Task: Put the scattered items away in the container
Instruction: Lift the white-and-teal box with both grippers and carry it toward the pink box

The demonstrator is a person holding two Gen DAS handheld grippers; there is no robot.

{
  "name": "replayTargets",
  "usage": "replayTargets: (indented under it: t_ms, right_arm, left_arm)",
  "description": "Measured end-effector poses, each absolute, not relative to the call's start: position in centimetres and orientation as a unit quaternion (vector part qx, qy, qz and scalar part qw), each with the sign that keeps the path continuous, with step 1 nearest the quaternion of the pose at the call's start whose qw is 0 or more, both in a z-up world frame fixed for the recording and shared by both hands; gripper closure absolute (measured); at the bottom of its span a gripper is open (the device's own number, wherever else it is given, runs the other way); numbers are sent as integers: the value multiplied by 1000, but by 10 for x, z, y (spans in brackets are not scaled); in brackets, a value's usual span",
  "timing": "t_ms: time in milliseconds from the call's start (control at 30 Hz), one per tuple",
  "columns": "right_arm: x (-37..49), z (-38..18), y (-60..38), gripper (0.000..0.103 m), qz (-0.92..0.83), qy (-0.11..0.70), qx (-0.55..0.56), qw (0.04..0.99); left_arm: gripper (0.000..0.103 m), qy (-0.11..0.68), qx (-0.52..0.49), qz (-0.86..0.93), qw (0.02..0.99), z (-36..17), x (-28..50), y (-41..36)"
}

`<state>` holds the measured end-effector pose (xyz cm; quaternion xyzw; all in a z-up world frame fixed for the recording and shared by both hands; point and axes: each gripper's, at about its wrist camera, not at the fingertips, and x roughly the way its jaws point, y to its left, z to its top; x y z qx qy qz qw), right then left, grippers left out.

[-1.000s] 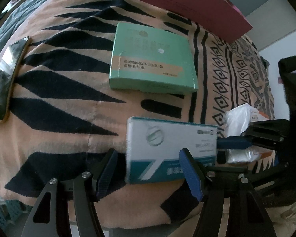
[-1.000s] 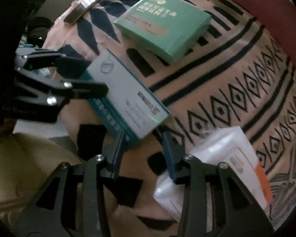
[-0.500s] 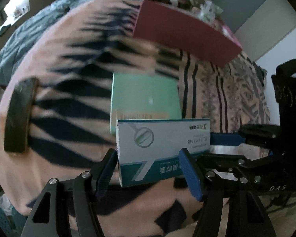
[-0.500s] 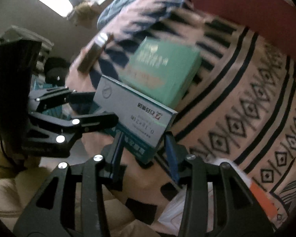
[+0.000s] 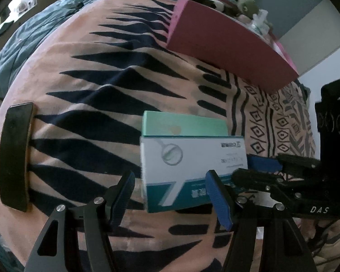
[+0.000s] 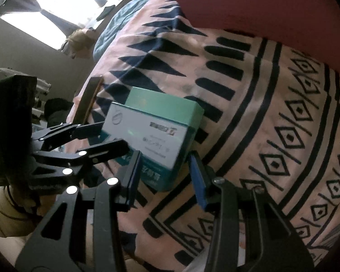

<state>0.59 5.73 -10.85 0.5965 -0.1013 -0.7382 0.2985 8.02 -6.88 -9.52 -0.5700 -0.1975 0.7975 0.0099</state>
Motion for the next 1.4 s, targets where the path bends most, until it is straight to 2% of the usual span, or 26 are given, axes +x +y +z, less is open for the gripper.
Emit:
replayTargets:
  t_ms: [200,267,367,1400]
  right_arm:
    - [4,-113,56,58,-733,-122,599,299]
    - [4,-114,53,58,-733,-120,600,297]
    - [3,-112,52,58,-740,-117,596,290]
    - [-15,-19,85,59,-826,-122,504,220]
  left_arm:
    - [38,-215,-577,788,27,-100,77,-76]
    - [47,-211,-577,788,36,-98,76,-73]
    - [48,-197,-580,789,36,-94,75,-68]
    - [48,-155,-505,842,105,-13,23,-53]
